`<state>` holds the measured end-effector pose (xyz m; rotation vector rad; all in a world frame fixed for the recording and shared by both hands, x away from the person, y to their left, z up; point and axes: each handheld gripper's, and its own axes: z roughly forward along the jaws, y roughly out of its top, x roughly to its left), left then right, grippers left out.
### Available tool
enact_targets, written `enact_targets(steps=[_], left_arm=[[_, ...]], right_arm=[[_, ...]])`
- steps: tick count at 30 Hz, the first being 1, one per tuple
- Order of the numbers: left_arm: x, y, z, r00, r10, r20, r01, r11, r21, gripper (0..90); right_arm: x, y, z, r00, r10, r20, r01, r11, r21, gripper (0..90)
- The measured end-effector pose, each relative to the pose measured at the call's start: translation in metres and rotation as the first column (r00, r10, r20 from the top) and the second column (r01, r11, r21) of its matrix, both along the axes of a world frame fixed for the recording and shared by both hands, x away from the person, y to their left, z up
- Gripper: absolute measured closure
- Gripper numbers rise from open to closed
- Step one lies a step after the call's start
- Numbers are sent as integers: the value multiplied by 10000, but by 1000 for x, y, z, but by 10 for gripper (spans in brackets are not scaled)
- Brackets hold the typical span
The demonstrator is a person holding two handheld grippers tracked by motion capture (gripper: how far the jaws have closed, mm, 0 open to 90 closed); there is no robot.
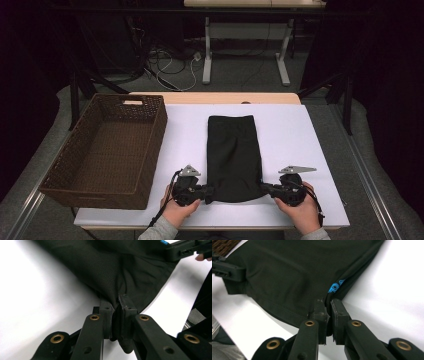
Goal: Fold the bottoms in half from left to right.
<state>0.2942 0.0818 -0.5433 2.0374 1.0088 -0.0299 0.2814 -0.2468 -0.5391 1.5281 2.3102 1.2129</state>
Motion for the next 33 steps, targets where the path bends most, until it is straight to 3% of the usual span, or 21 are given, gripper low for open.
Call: enact_targets(steps=[11,29,33], left_arm=[[-12,16,5,9999,59,141,-57,9999,-139,830],[-43,19,9,9999,-49,116,54,9988,-491,829],[-51,20,10,9999,-83,83,88,9982,-588,829]], right_arm=[[-10,12,2,9980,595,211,-593,9982,-65,846],[-46,9,12,9963,535,677,-563,9976,413,846],[-53,5,12,9969,540,576,-575,9965,605,846]])
